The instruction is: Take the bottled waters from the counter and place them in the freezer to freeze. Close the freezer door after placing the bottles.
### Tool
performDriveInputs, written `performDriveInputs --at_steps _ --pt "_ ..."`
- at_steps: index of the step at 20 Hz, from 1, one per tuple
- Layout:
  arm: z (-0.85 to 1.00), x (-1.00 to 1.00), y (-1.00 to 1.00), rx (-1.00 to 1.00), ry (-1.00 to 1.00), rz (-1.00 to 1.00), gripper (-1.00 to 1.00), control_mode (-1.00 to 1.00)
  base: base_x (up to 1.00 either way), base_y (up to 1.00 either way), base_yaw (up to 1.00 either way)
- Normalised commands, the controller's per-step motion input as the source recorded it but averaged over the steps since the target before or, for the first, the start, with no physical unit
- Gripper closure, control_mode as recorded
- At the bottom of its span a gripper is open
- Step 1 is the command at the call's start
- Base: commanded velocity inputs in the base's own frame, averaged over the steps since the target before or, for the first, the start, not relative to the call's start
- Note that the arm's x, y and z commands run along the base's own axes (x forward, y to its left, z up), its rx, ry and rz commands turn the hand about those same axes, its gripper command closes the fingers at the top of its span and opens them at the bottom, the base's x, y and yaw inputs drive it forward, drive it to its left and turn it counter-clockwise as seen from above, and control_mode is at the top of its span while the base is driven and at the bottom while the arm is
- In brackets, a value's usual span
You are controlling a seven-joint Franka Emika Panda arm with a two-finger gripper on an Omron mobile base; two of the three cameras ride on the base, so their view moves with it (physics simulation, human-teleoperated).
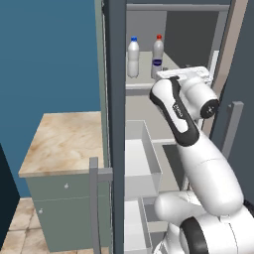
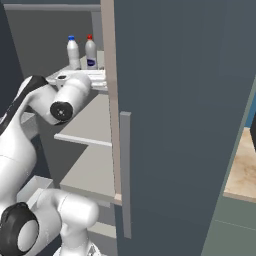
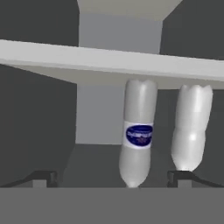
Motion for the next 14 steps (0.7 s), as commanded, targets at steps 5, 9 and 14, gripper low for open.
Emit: performDriveInputs --at_steps 5,9,14 --pt "1.00 -1.00 0.00 0.46 0.26 -0.18 -1.00 -1.00 0.00 0.00 0.00" --pt "1.00 -1.00 -0.01 0.57 0.44 -0.15 -1.00 -1.00 0.00 0.00 0.00" --pt "1.00 -0.89 0.00 0.46 0.41 -0.07 -1.00 -1.00 0.00 0.00 0.00"
